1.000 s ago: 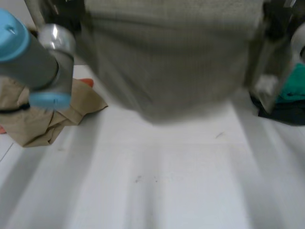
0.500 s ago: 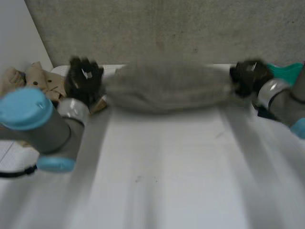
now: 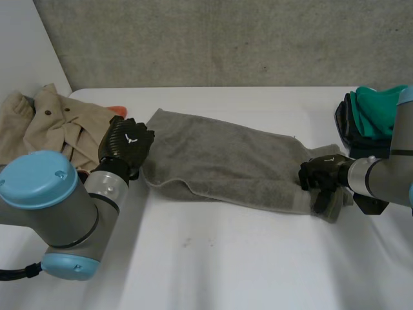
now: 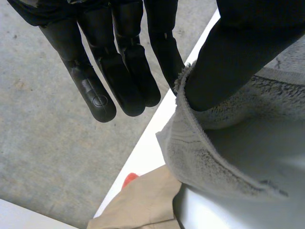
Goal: Fold the laundry.
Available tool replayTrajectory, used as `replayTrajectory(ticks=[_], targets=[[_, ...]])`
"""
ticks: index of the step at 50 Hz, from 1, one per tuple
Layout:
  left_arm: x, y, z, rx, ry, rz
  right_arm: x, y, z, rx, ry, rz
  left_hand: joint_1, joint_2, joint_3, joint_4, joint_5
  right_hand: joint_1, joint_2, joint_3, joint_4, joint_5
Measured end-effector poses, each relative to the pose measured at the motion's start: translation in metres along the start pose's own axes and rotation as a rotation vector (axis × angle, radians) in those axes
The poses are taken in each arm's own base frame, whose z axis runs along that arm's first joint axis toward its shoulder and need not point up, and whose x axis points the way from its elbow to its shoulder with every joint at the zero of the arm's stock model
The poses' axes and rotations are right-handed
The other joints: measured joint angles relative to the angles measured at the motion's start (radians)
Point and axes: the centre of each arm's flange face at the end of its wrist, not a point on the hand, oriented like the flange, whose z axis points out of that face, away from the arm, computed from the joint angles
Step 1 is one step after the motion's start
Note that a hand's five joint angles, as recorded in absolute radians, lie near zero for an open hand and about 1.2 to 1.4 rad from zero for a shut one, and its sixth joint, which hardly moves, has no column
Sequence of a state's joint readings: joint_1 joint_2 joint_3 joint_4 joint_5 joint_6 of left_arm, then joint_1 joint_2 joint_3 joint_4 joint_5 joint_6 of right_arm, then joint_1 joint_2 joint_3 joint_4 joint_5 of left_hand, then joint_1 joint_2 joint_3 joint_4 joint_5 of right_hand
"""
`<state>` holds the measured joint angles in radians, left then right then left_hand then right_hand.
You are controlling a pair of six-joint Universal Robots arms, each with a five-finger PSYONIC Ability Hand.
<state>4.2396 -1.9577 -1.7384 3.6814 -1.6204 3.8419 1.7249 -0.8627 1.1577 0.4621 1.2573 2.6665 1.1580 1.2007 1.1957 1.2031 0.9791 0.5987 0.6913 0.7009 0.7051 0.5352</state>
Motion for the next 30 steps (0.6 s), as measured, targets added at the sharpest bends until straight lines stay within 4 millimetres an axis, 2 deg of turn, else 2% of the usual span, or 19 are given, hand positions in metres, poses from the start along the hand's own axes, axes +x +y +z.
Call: replayTrajectory(ticks=[11,17,22,26,30], targets=[[0.000,-0.001,-0.003,-0.020,0.021,-0.015,-0.008,0.010,-0.013,0.111,0.053,-0.103,0.000,0.000,0.000,0.000,0.000,0.043,0.059,0.054,0.049,0.023],[-0.002,-0.003,-0.003,-0.014,0.016,-0.016,-0.015,0.018,-0.010,0.131,0.058,-0.150,0.000,0.000,0.000,0.000,0.000,0.111,0.140,0.124,0.119,0.087],[-0.004,-0.003,-0.003,-0.014,0.010,-0.017,-0.023,0.023,-0.002,0.166,0.075,-0.213,0.000,0.000,0.000,0.000,0.000,0.349,0.447,0.430,0.427,0.390],[-0.005,-0.003,-0.003,-0.019,0.009,-0.018,-0.025,0.023,-0.001,0.181,0.091,-0.251,0.000,0.000,0.000,0.000,0.000,0.369,0.486,0.483,0.481,0.447],[-0.009,-0.007,-0.008,-0.019,0.008,-0.017,-0.022,0.011,-0.013,0.218,0.123,-0.272,0.000,0.000,0.000,0.000,0.000,0.369,0.486,0.483,0.482,0.447]])
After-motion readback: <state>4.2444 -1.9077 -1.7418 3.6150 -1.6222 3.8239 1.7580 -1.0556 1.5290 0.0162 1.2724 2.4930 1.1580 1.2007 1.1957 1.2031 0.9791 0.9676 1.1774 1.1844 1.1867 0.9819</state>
